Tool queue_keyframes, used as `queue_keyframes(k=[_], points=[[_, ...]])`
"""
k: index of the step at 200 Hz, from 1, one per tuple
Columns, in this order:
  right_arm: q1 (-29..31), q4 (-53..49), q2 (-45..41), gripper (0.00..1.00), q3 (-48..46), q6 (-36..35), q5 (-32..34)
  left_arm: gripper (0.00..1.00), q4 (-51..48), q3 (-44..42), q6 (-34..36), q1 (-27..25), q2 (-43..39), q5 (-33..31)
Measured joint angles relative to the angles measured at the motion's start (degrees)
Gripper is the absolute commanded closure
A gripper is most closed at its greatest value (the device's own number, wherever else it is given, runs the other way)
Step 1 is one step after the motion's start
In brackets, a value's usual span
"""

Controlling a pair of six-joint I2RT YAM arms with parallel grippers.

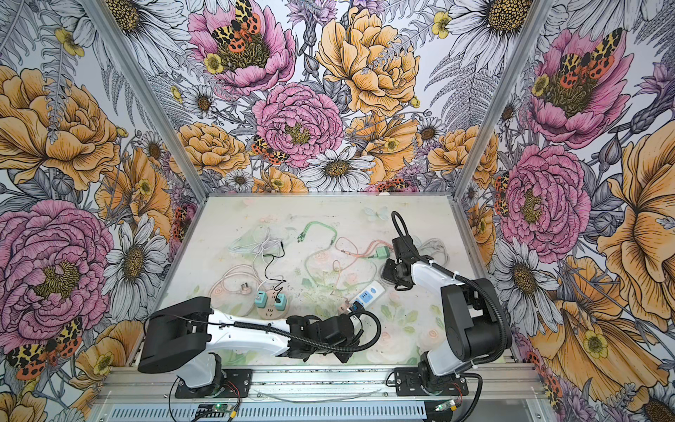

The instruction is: Insert the plug

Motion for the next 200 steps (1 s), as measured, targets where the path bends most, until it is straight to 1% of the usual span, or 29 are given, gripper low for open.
queue_keyframes(k=[18, 37, 60, 83, 111, 155, 200], points=[[0.0, 1.0, -0.2, 1.0, -1.1, 0.0, -0.5, 0.98, 0.9, 0.5, -1.9, 0.0, 2.1, -2.0], [0.0, 1.6, -2.3, 1.0, -3.4, 0.2, -0.8, 0.98, 0.8, 0.5, -3.3, 0.2, 2.8, -4.5], [0.0, 1.5, -5.2, 1.0, -6.4, 0.6, -0.8, 0.98, 0.6, 0.5, -4.3, 1.1, 2.9, -6.5], [0.0, 1.8, -5.9, 1.0, -7.8, 0.9, -1.1, 0.98, -0.5, 0.5, -4.5, 2.2, 3.1, -8.7], [0.0, 2.4, -7.2, 1.0, -9.3, 1.5, -1.6, 0.98, -1.9, 0.5, -4.8, 4.6, 3.1, -9.8], [0.0, 2.0, -11.9, 1.0, -13.2, 2.6, -3.6, 0.97, -4.0, 0.4, -4.7, 7.4, 3.1, -11.5], [0.0, 2.2, -13.1, 1.0, -14.8, 3.9, -6.6, 0.96, -5.6, 0.4, -3.2, 9.7, 3.1, -12.4]])
